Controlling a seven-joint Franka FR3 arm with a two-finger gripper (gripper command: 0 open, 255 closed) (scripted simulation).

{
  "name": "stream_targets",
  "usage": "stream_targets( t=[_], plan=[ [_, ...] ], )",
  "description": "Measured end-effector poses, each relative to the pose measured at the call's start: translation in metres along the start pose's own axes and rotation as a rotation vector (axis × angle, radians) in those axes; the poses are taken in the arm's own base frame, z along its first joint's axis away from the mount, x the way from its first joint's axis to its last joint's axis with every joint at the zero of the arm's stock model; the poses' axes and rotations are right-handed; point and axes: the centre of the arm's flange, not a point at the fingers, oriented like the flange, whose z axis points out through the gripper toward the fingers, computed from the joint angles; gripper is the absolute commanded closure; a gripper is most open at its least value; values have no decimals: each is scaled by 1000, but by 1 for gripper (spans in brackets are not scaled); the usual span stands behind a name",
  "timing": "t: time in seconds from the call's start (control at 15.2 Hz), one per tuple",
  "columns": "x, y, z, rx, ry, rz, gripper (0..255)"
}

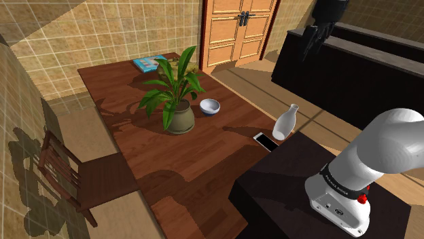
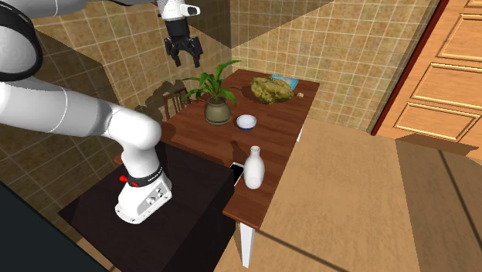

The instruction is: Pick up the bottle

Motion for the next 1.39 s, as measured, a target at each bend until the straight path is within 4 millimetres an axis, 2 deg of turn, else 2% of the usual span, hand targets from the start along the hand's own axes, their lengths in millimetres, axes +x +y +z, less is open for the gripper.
stream_targets(
  t=[0.13, 0.4, 0.92, 1.06, 1.39],
  plan=[
    [1, 4, 4, 2, 0, 1, 0],
    [5, 35, 40, 15, -4, 10, 0],
    [18, 101, 123, 45, -10, 29, 0],
    [20, 114, 149, 53, -13, 34, 0],
    [26, 160, 203, 72, -16, 46, 0]
  ],
)
